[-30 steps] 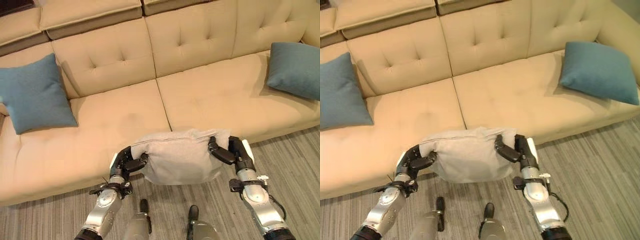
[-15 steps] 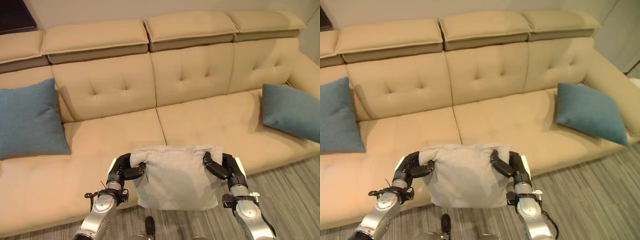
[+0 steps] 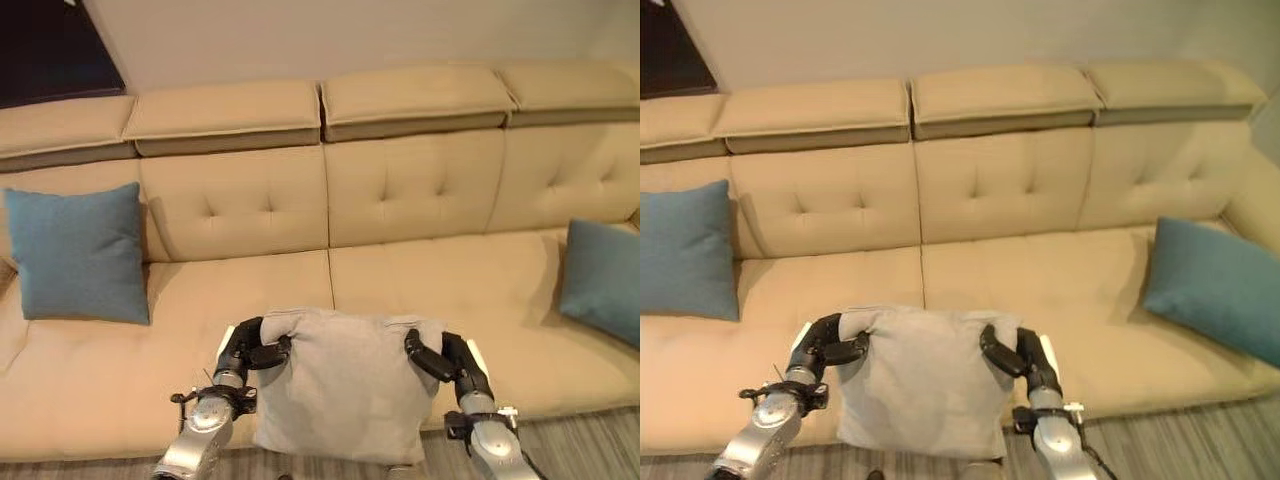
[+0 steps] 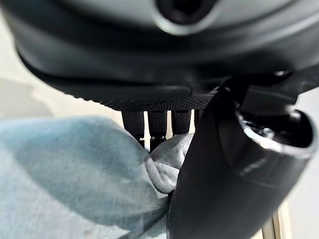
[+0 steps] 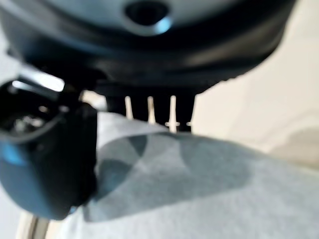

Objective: Pick up all the scattered cushions and arrange them neatly on the sofa.

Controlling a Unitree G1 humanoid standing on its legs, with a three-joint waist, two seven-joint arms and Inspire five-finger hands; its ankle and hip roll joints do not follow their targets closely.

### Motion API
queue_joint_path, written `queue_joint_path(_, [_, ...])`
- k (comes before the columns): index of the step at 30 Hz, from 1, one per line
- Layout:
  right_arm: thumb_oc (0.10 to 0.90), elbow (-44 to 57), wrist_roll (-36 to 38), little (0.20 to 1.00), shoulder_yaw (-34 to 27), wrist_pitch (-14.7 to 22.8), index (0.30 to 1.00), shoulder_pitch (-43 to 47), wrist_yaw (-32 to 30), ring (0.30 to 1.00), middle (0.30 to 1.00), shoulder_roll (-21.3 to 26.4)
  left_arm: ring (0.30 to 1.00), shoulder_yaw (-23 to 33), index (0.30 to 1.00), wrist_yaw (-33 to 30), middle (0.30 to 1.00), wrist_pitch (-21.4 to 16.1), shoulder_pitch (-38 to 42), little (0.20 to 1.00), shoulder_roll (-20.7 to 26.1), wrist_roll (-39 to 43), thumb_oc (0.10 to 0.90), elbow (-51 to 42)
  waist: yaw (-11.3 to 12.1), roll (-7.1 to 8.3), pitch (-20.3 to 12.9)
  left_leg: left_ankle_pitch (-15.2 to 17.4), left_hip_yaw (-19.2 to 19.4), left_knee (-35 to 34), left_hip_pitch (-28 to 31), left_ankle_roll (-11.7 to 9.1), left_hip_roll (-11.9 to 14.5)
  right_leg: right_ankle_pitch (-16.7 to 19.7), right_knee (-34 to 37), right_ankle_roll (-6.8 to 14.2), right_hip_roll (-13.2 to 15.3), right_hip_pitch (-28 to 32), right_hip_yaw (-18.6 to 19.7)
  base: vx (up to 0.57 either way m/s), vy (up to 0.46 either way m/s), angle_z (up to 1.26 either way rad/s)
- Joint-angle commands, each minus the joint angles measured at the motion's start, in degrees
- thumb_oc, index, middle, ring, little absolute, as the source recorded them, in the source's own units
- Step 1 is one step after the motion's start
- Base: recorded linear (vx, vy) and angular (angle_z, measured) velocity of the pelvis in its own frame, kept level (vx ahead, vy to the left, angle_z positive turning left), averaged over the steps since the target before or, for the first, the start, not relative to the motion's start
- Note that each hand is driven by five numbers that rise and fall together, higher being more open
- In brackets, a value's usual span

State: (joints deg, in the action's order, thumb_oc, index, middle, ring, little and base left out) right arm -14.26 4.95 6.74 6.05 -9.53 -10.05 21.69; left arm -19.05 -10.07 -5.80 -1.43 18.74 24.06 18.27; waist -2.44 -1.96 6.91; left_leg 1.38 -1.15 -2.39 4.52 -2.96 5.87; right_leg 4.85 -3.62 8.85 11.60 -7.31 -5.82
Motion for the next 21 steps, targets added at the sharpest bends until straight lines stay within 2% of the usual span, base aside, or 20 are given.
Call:
queue_joint_path(1, [0.400,10.9,-1.2,0.300,-0.6,7.9,0.300,5.9,1.1,0.300,0.300,-0.9,0.300,0.0,0.300,1.9,0.300,-7.9,9.1,0.300,-0.2,-2.0,0.400,-7.8,-1.1,3.32,-4.0,3.0,-0.5,2.0,-0.1,0.7,-2.0,-1.4,-2.0,1.4,0.3,5.3,1.8,0.08,-0.214,0.23])
queue_joint_path(2, [0.400,11.4,-1.6,0.300,-0.8,8.0,0.300,6.6,0.8,0.300,0.300,-0.2,0.300,0.7,0.300,0.5,0.300,-7.5,9.6,0.300,-0.6,-2.4,0.400,-7.1,-0.9,2.98,-4.7,1.9,-1.1,0.5,0.3,0.1,-0.6,-2.9,-1.4,0.5,-0.9,6.1,0.8,0.08,-0.284,0.21])
queue_joint_path(6, [0.400,12.7,-0.5,0.300,-0.1,8.2,0.300,8.5,1.0,0.300,0.300,0.8,0.300,1.9,0.300,-0.7,0.300,-7.4,10.5,0.300,-0.6,-1.5,0.400,-8.1,-0.3,1.73,-5.0,-1.3,-1.9,-2.2,0.0,-1.7,1.9,-5.6,-1.3,-0.9,-3.3,6.4,-0.1,-0.02,-0.212,0.09])
queue_joint_path(8, [0.400,12.8,0.2,0.300,0.0,8.3,0.300,8.2,1.6,0.300,0.300,0.9,0.300,2.5,0.300,0.0,0.300,-7.6,9.4,0.300,-0.3,-0.9,0.400,-9.5,-0.1,1.30,-4.9,-2.1,-1.7,-2.1,-0.7,-2.2,2.8,-6.5,-1.5,-1.8,-4.4,6.6,-0.3,-0.04,-0.188,0.09])
queue_joint_path(10, [0.400,13.0,1.1,0.300,0.2,8.6,0.300,7.6,2.0,0.300,0.300,0.7,0.300,2.9,0.300,1.0,0.300,-7.8,8.0,0.300,-0.7,1.1,0.400,-10.5,0.2,1.15,-3.9,-2.7,-1.9,1.2,-2.9,-2.6,3.4,-7.4,-1.0,-3.0,-5.1,7.5,-0.4,-0.05,-0.177,0.05])
queue_joint_path(12, [0.400,13.4,1.6,0.300,-0.1,9.0,0.300,6.6,1.2,0.300,0.300,0.7,0.300,2.1,0.300,1.0,0.300,-8.2,7.5,0.300,-2.0,4.3,0.400,-10.9,0.3,1.45,-1.6,-5.5,-1.7,9.4,-8.2,-3.0,2.7,-7.4,-0.2,-4.1,-5.1,8.6,-1.7,-0.08,-0.103,0.13])
queue_joint_path(13, [0.400,13.4,1.6,0.300,-0.1,9.0,0.300,6.6,1.2,0.300,0.300,0.7,0.300,2.1,0.300,1.0,0.300,-8.3,7.5,0.300,-1.9,4.3,0.400,-10.9,0.0,1.41,-1.7,-5.3,-2.0,10.0,-8.7,-3.0,2.6,-7.4,-0.1,-4.1,-5.1,8.5,-1.9,-0.04,-0.097,0.26])
queue_joint_path(14, [0.400,13.7,2.1,0.300,-0.6,9.0,0.300,5.8,0.5,0.300,0.300,0.7,0.300,1.3,0.300,1.4,0.300,-8.3,6.5,0.300,-3.2,6.5,0.400,-11.1,-0.2,2.06,-0.7,-5.3,1.7,13.3,-11.9,-1.7,2.0,-7.5,1.1,-4.6,-4.7,9.8,-3.4,0.00,-0.052,0.41])
queue_joint_path(15, [0.400,13.7,2.1,0.300,-0.6,9.0,0.300,5.8,0.5,0.300,0.300,0.6,0.300,1.3,0.300,1.4,0.300,-8.3,6.5,0.300,-3.1,6.5,0.400,-11.1,-0.2,2.06,-0.8,-5.2,1.7,13.6,-12.1,-1.7,2.0,-7.5,1.1,-4.6,-4.7,9.7,-3.4,0.08,-0.050,0.50])
queue_joint_path(16, [0.400,13.9,2.3,0.300,-0.5,9.0,0.300,5.6,0.0,0.300,0.300,0.3,0.300,1.0,0.300,1.8,0.300,-8.4,5.9,0.300,-3.0,5.6,0.400,-11.5,0.3,2.26,-0.6,-4.1,3.5,10.3,-15.0,-0.6,-0.2,-7.4,2.4,-4.2,-4.7,10.5,-3.7,0.14,0.037,0.57])
queue_joint_path(18, [0.400,13.0,1.9,0.300,0.1,8.6,0.300,6.5,-1.0,0.300,0.300,-0.2,0.300,0.6,0.300,1.6,0.300,-7.9,5.4,0.300,-2.4,3.2,0.400,-11.6,1.5,1.93,-0.7,-7.0,3.3,4.8,-18.4,-0.7,-2.4,-7.8,3.2,-3.9,-5.7,11.3,-3.1,0.15,0.060,0.50])
queue_joint_path(19, [0.400,13.0,1.9,0.300,0.1,8.6,0.300,6.5,-1.0,0.300,0.300,-0.2,0.300,0.6,0.300,1.6,0.300,-7.9,5.4,0.300,-2.4,3.2,0.400,-11.6,1.5,2.06,-0.7,-7.2,3.4,4.4,-18.1,-0.7,-2.5,-7.8,3.2,-3.9,-5.6,11.4,-3.0,0.25,0.167,0.09])
queue_joint_path(20, [0.400,13.3,2.2,0.300,1.0,8.6,0.300,6.7,-0.3,0.300,0.300,-0.7,0.300,0.5,0.300,1.8,0.300,-7.9,4.4,0.300,-2.3,2.6,0.400,-11.4,2.1,0.88,-1.9,-8.0,1.9,-1.8,-15.5,0.2,-2.9,-8.7,3.2,-3.2,-6.5,11.8,-2.1,0.27,0.199,-0.21])
queue_joint_path(21, [0.400,13.2,1.9,0.300,1.4,8.7,0.300,6.6,0.1,0.300,0.300,-0.9,0.300,0.7,0.300,1.8,0.300,-8.0,3.9,0.300,-2.5,2.6,0.400,-11.3,2.3,0.79,-2.3,-8.1,0.4,-2.2,-14.9,0.1,-3.4,-8.8,2.9,-3.0,-6.3,11.9,-1.7,0.35,0.266,-0.56])
